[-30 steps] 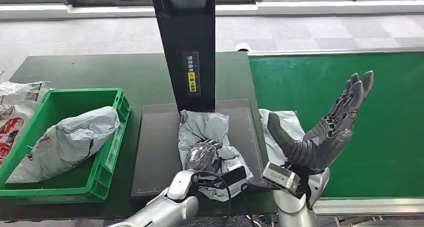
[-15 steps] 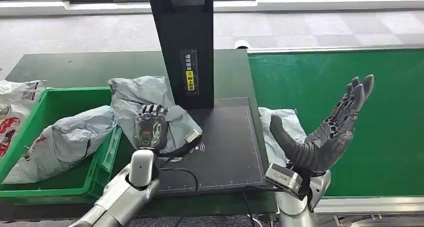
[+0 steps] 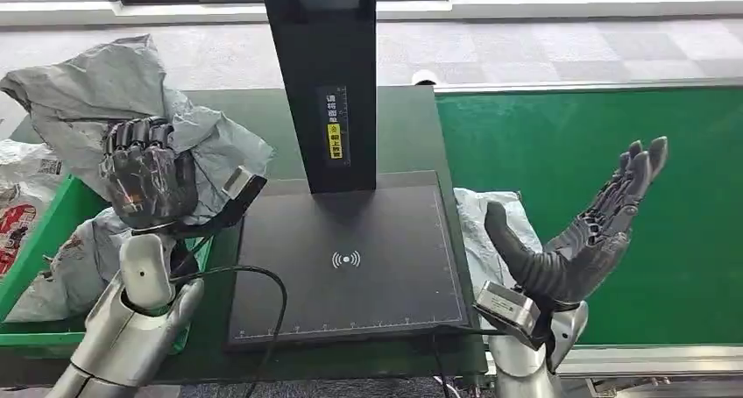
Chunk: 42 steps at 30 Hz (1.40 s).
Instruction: Moved the parcel from conveyor to table for the left to box.
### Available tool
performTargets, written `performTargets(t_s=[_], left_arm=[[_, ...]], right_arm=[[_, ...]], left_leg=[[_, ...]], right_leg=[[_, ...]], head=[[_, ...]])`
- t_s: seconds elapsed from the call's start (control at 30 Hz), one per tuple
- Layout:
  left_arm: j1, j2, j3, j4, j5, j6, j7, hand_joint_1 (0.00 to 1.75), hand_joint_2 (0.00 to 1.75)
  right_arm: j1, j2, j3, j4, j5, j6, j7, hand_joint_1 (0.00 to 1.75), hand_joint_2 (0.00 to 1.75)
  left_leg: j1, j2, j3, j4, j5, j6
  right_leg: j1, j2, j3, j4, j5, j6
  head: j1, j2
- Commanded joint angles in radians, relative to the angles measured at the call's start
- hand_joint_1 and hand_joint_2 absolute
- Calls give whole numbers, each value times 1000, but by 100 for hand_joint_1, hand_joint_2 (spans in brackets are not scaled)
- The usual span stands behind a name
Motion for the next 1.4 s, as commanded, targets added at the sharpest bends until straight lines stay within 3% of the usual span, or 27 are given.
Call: performTargets(t_s=[0.03,0.17,0.23,0.37,0.43,0.47,0.5,1.4], left_arm=[[72,-50,276,-140,-4,-9,-132,175,175],[77,-62,306,-135,-4,-9,-128,175,175],[87,-137,429,-124,-4,-9,-196,175,175],[46,-178,681,21,86,-9,-368,175,175],[26,-238,846,99,69,-9,-482,175,175],[4,-224,865,137,78,-9,-496,175,175],[15,-260,910,160,72,-9,-518,175,175],[-11,-245,934,223,80,-9,-533,175,175]], right_arm=[[31,18,-52,14,-3,2,0,0,175],[37,18,-50,6,3,2,0,0,175],[49,18,-55,-5,-5,2,0,0,175],[76,18,-45,-35,0,2,0,0,175],[72,18,-48,-29,-5,2,0,0,175],[79,18,-46,-34,-5,2,0,0,175],[79,18,-46,-36,1,2,0,0,175],[78,18,-48,-35,2,2,0,0,175]], left_leg=[[1,2,0,-1,0,0],[1,0,0,-2,1,0],[1,1,0,-2,1,0],[0,2,1,-2,1,0],[0,2,1,-3,1,0],[0,3,2,-4,1,0],[0,4,2,-3,1,0],[1,1,-1,-1,1,0]], right_leg=[[1,1,0,-2,1,-1],[1,-1,0,-2,0,-1],[1,0,-1,-2,1,-1],[1,1,0,-2,1,-1],[1,1,0,-2,1,-1],[1,2,0,-3,2,-1],[1,2,0,-2,1,-1],[1,-1,-1,-1,0,-1]], head=[[0,0],[0,0],[0,0],[0,0],[0,0],[0,0],[0,0],[0,0]])
